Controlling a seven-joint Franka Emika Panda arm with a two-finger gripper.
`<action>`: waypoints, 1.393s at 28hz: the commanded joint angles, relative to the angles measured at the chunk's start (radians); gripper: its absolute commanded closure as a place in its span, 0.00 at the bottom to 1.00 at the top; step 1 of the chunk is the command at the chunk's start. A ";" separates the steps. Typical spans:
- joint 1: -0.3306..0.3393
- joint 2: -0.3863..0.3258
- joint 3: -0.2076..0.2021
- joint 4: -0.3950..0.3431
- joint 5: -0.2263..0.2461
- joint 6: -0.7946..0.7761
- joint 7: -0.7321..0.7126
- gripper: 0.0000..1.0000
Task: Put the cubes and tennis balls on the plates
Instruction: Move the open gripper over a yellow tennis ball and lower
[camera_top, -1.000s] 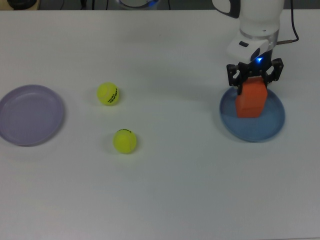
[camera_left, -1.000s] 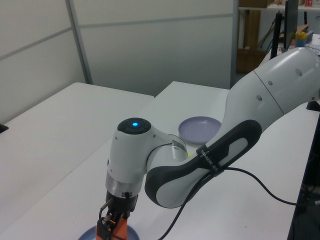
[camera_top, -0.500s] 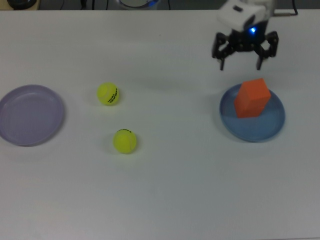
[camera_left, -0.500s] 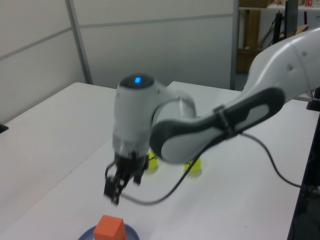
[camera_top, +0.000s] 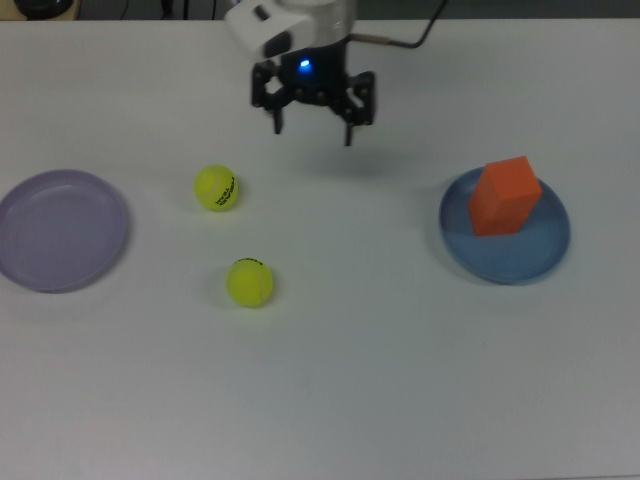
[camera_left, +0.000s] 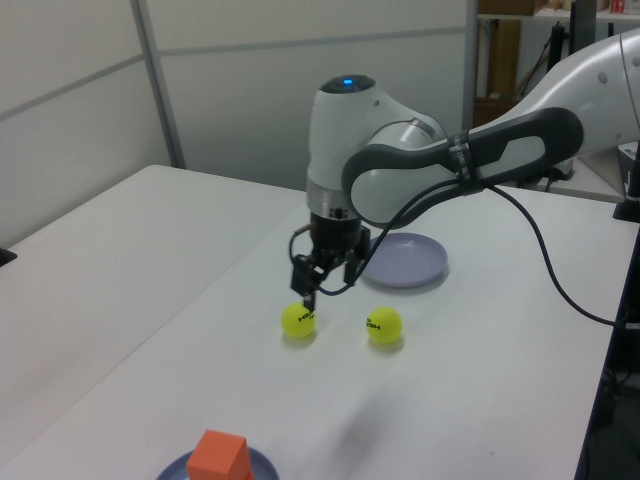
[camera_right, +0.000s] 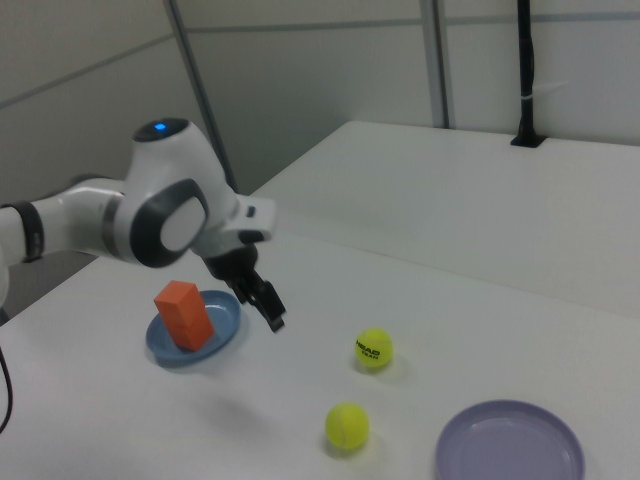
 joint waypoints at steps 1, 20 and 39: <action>0.009 -0.033 -0.071 -0.066 0.027 -0.010 -0.075 0.00; -0.016 0.110 -0.225 -0.079 0.031 0.027 -0.216 0.00; -0.017 0.200 -0.223 -0.080 0.035 0.102 -0.244 0.00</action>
